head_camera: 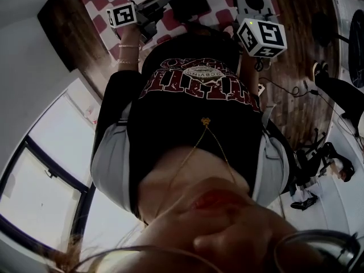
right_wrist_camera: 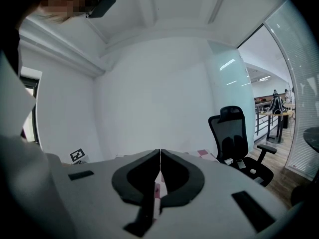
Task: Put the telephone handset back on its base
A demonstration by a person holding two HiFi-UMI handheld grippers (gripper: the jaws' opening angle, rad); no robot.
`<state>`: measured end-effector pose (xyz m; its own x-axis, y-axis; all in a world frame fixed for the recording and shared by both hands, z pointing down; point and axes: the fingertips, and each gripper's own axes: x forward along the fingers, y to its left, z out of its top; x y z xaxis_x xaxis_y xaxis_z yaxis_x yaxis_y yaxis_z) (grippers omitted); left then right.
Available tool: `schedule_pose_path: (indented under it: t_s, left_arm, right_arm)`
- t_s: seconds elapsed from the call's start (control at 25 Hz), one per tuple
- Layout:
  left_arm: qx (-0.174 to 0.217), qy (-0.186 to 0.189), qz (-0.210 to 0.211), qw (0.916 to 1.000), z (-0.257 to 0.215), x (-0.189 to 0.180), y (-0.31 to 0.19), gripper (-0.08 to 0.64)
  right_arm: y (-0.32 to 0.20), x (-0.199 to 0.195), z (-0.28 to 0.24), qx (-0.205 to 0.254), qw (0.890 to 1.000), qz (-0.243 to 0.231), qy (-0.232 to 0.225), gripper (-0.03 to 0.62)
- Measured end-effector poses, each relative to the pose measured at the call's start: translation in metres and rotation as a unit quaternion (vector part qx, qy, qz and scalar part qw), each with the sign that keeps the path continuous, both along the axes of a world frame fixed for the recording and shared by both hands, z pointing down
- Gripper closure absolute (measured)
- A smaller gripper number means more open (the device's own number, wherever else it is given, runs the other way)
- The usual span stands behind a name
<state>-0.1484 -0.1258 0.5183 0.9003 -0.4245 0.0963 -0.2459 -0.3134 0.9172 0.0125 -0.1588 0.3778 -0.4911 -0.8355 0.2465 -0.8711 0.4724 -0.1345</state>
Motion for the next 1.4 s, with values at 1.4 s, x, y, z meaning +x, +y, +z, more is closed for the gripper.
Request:
schedule_pose_path:
  t_s: [1.4]
  left_arm:
    - [-0.053, -0.041, -0.005, 0.9978, 0.057, -0.001, -0.004, 0.480]
  right_arm:
    - [0.001, 0.004, 0.004, -0.008, 1.000, 0.009, 0.005, 0.572]
